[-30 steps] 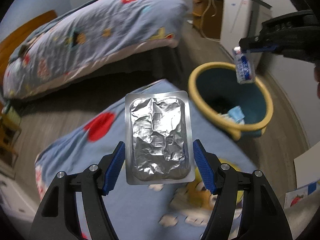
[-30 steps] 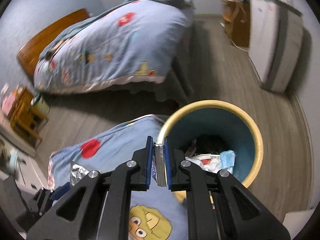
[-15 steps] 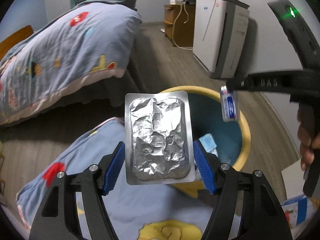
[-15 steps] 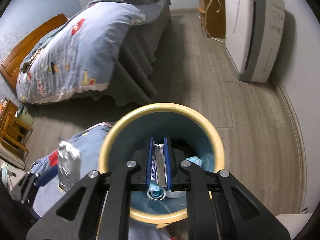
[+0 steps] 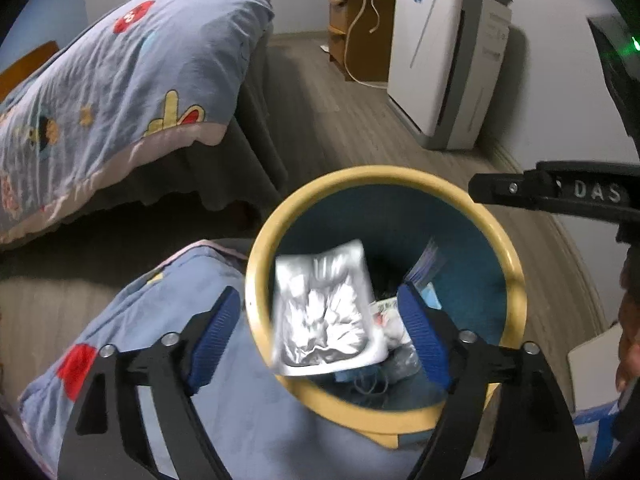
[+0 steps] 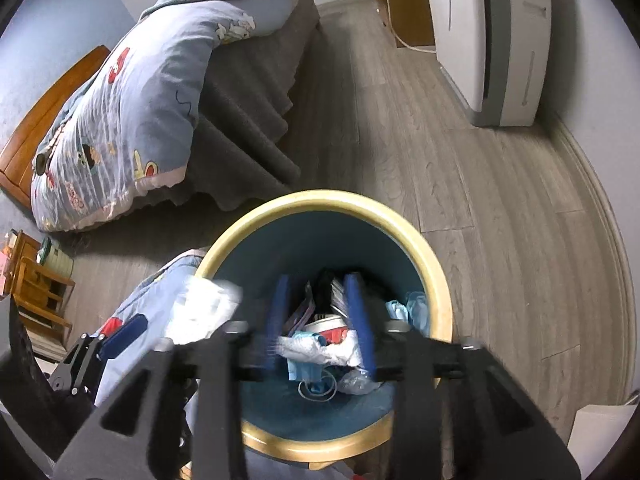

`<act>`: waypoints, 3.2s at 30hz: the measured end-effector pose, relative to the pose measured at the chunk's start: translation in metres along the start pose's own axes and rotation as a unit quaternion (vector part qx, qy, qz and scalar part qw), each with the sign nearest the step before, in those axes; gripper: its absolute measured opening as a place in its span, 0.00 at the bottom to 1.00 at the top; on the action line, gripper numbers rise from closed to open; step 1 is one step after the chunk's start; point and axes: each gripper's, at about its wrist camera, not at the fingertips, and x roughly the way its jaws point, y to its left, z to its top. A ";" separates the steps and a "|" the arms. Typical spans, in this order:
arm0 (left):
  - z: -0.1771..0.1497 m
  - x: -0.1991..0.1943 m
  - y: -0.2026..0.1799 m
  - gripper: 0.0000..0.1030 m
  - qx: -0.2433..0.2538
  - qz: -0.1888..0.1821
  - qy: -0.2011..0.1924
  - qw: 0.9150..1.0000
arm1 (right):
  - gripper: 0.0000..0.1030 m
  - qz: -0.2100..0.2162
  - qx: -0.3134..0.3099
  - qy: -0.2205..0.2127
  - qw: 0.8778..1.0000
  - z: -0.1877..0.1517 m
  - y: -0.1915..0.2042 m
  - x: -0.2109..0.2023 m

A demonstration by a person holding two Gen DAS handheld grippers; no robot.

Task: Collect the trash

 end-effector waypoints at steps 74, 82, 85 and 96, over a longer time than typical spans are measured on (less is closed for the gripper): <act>-0.065 -0.129 -0.009 0.95 0.028 0.024 -0.033 0.999 | 0.94 -0.037 -0.244 0.009 0.969 -0.056 -0.006 -0.089; -0.066 -0.128 -0.009 0.95 0.028 0.024 -0.033 0.999 | 0.94 -0.037 -0.244 0.012 0.969 -0.056 -0.007 -0.088; -0.066 -0.127 -0.009 0.95 0.028 0.023 -0.033 0.999 | 0.94 -0.038 -0.243 0.012 0.969 -0.055 -0.007 -0.089; -0.066 -0.127 -0.010 0.95 0.027 0.023 -0.033 0.999 | 0.94 -0.040 -0.245 0.012 0.969 -0.056 -0.007 -0.088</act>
